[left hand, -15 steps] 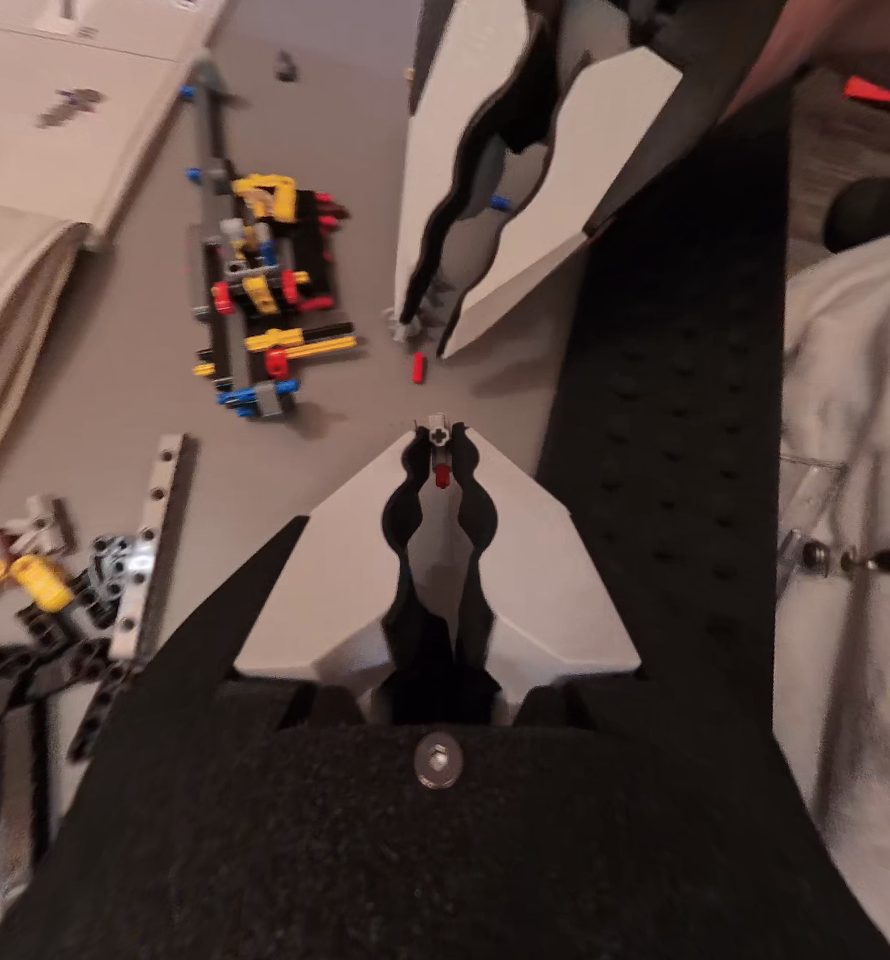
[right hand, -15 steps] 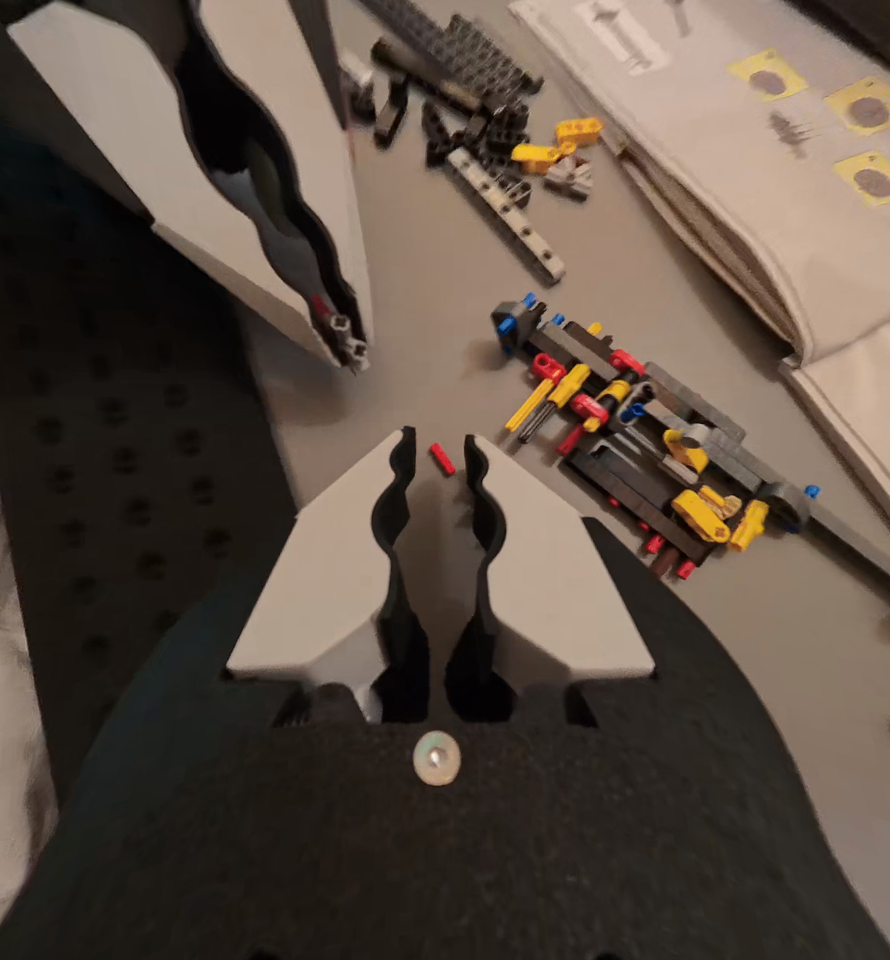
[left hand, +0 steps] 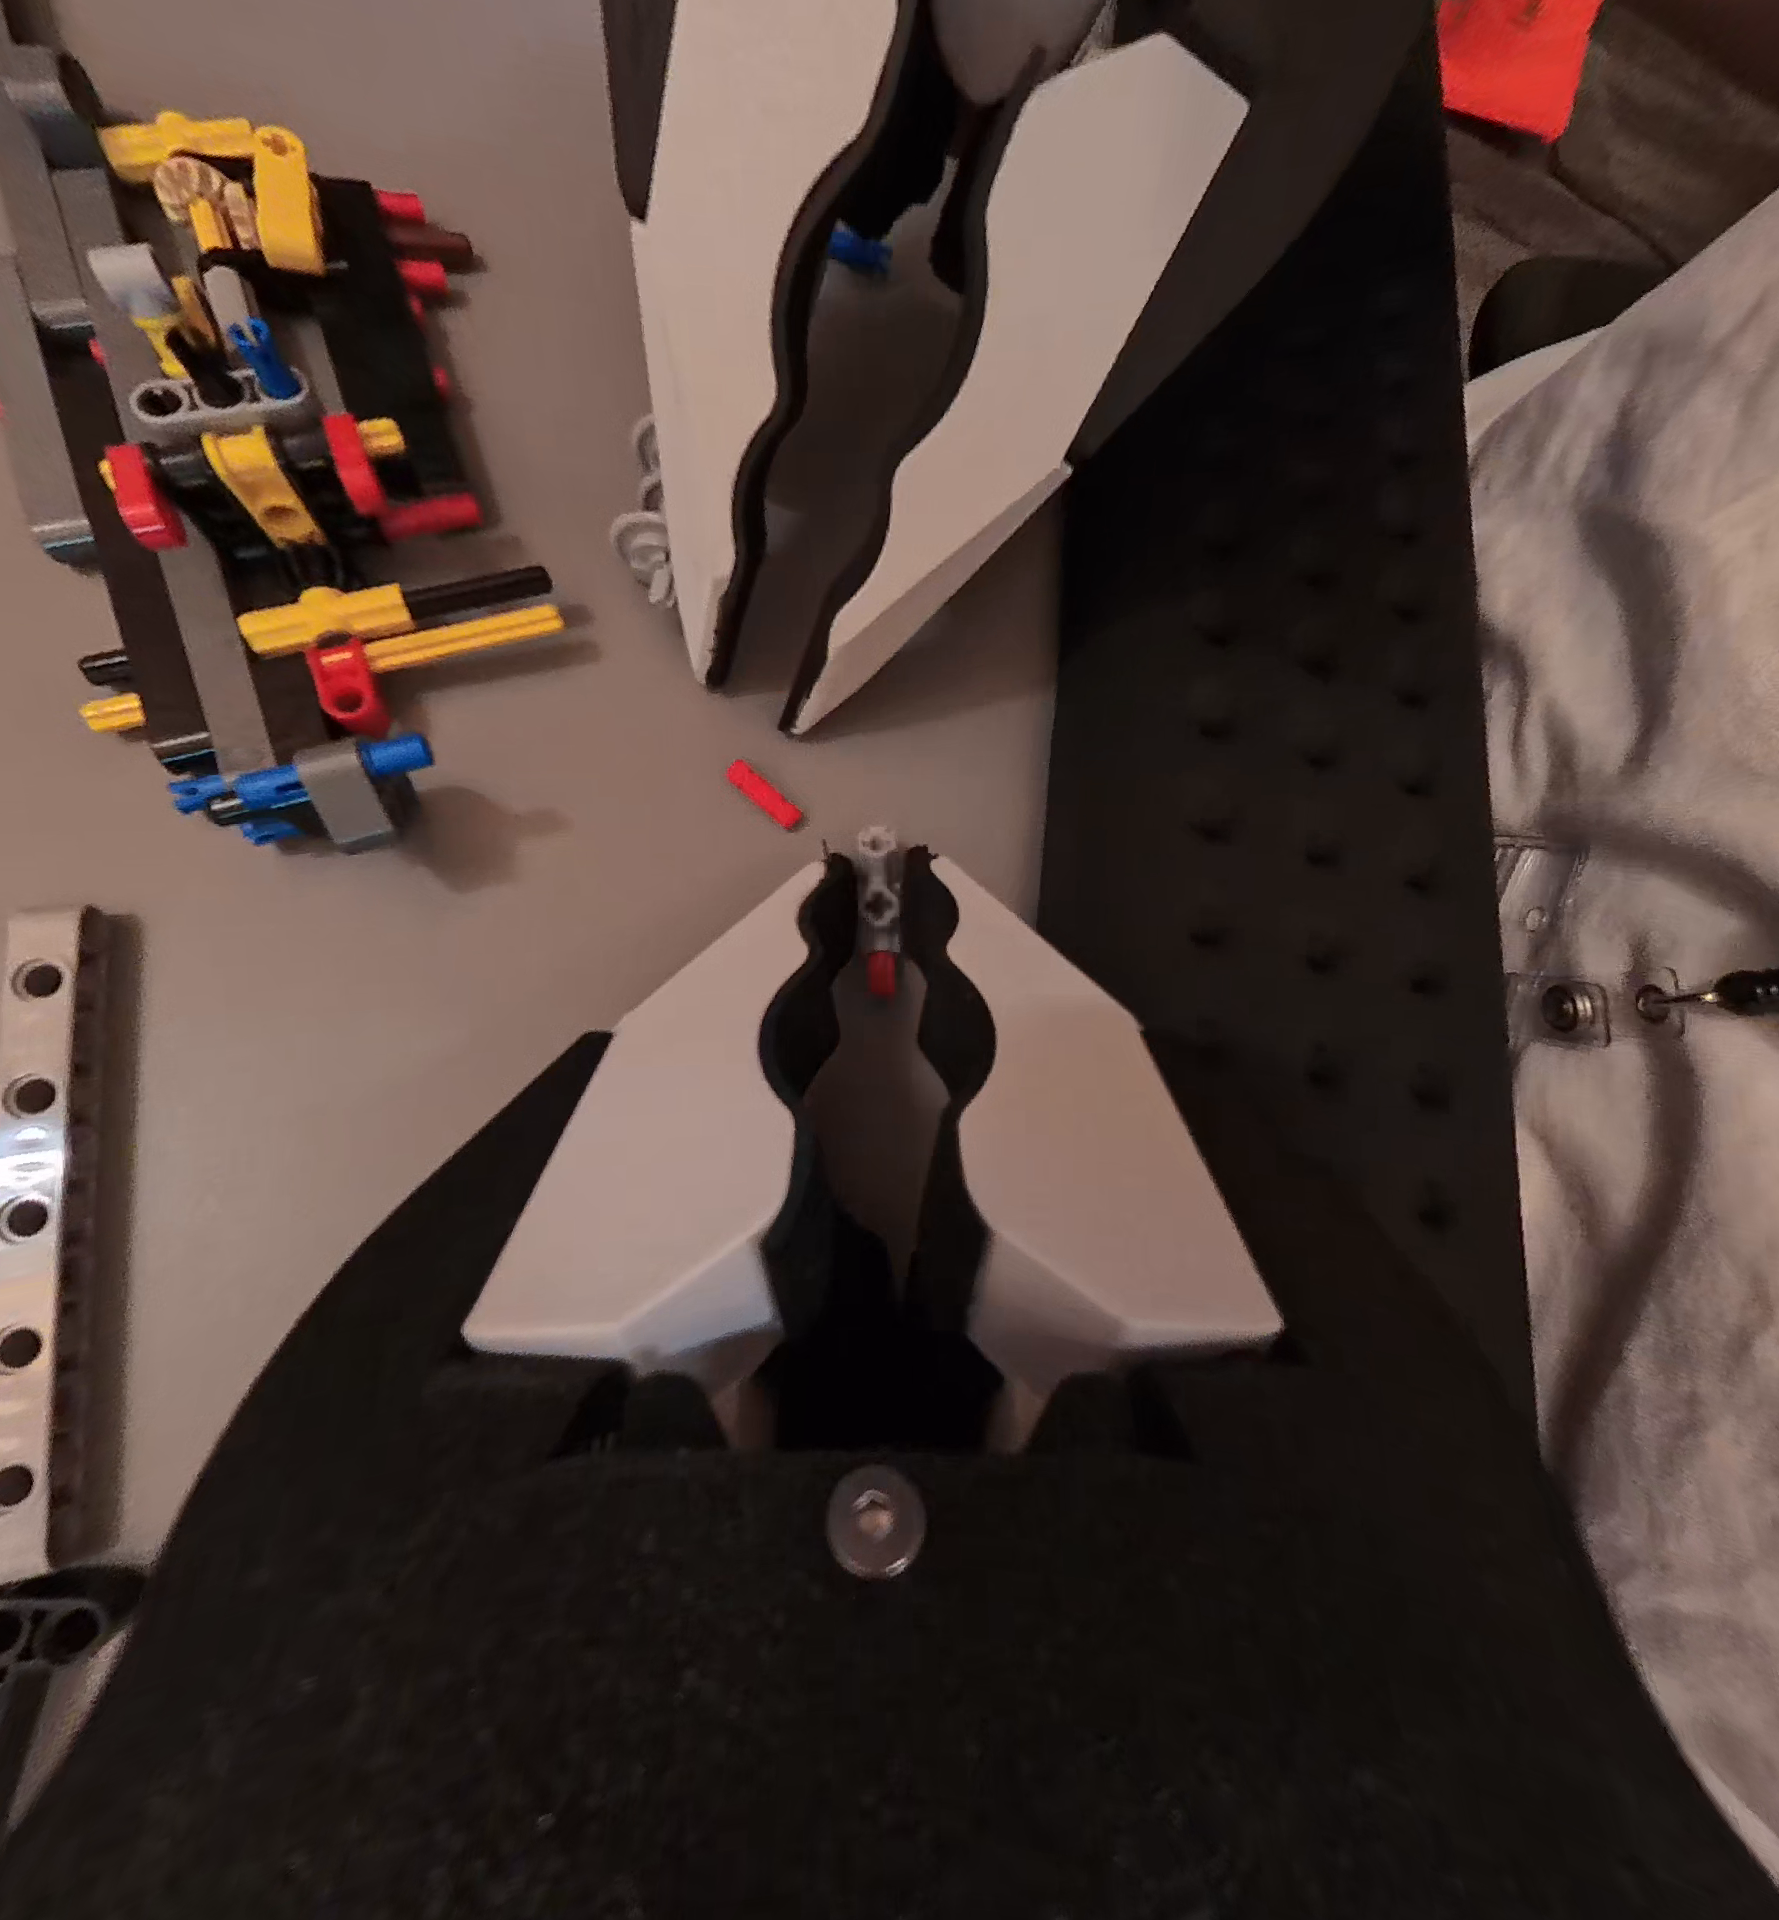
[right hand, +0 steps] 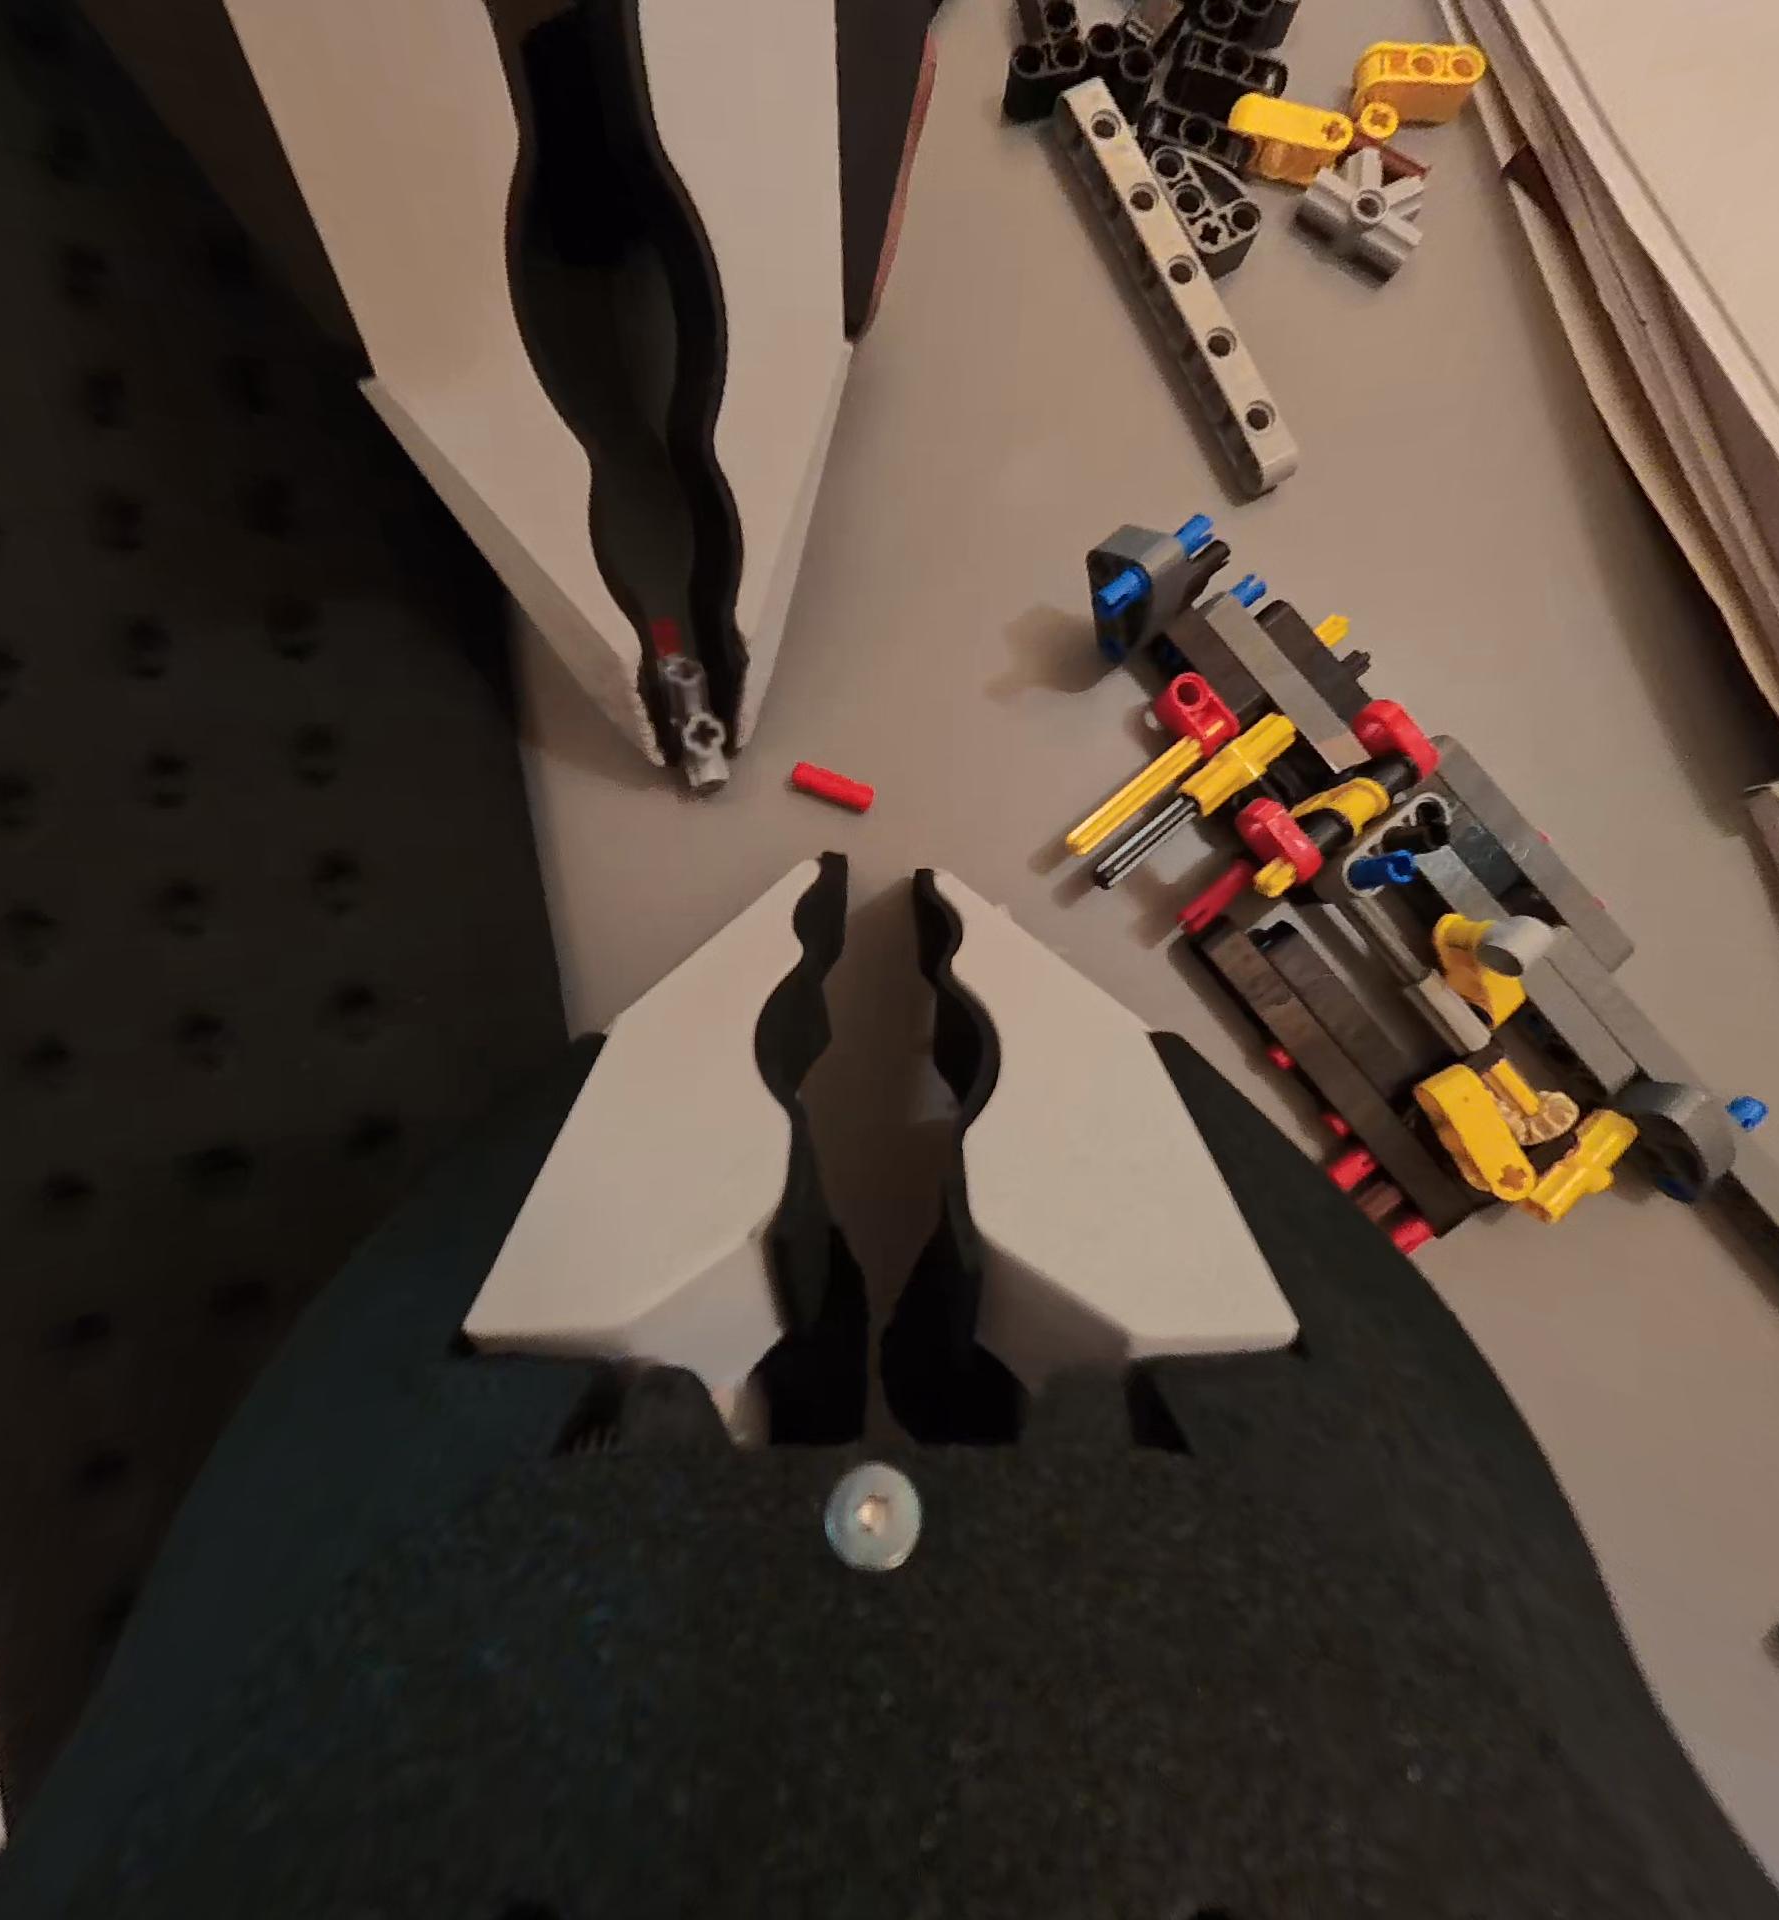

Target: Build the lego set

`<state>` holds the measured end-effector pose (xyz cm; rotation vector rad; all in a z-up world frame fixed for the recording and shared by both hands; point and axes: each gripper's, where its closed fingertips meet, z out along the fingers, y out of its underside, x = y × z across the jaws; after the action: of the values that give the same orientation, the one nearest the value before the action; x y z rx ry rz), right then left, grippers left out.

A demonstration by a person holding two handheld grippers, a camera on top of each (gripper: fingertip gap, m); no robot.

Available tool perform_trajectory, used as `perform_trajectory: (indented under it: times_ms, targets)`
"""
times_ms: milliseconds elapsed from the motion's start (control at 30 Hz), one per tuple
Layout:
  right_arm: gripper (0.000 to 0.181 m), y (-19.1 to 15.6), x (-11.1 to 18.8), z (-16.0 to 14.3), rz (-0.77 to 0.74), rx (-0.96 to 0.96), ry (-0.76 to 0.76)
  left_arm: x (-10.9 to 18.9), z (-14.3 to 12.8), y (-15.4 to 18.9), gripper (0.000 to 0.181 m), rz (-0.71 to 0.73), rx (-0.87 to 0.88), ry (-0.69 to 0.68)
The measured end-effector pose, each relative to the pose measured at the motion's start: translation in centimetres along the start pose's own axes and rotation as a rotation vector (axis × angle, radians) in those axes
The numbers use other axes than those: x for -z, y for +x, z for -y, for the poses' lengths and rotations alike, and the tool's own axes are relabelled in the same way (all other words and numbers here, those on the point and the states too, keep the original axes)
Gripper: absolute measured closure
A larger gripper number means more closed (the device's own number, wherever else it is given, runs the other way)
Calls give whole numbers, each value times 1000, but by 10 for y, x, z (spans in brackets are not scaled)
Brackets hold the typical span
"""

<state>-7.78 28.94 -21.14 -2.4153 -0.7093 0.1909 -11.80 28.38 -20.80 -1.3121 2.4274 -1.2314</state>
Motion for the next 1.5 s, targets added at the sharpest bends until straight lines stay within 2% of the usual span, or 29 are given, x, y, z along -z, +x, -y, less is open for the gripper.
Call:
perform_trajectory:
  times_ms: [133, 300, 367, 467, 567, 700, 800, 967, 1033, 1167, 1267, 1333, 1400, 1500]
  targets:
    - [168, -3, 0, 2, 15, -6, 1, 2, 0, 0, 156, 32, -29, -2]
    - [169, -2, 2, 10, -10, -30, 47, 4, 3, -10, 154, 83, 1, -2]
    - [169, -3, 3, 9, -17, -50, 63, 3, 8, -15, 158, 121, 33, 7]
    - [171, -2, 13, 9, -45, -96, 131, 1, 8, -29, 162, 263, 73, -30]
    - [171, 2, 28, 5, -87, -147, 203, 0, 13, -25, 160, 328, 80, -40]
    - [172, 2, 44, -3, -98, -193, 276, 2, 22, -23, 160, 394, 179, -10]
    - [172, 0, 50, -9, -96, -201, 295, 3, 20, -24, 164, 479, 121, -60]
    - [172, -1, 55, -8, -91, -189, 325, -5, 10, -24, 171, 521, 57, -178]
    - [172, -3, 56, -8, -86, -183, 333, -7, 10, -24, 179, 512, 79, -187]
    - [172, -5, 59, -10, -85, -187, 339, -8, 10, -24, 178, 507, 67, -211]
    - [171, -3, 62, -8, -53, -262, 373, -8, 12, -26, 179, 509, 3, -207]
    - [171, 4, 67, -4, -17, -379, 428, -6, 20, -29, 178, 545, -123, -179]
    - [162, 2, 67, 0, 121, -537, 466, -1, 39, -27, 179, 583, -272, -108]
    - [165, 2, 72, 18, 275, -675, 590, 7, 66, -25, 179, 632, -422, -22]
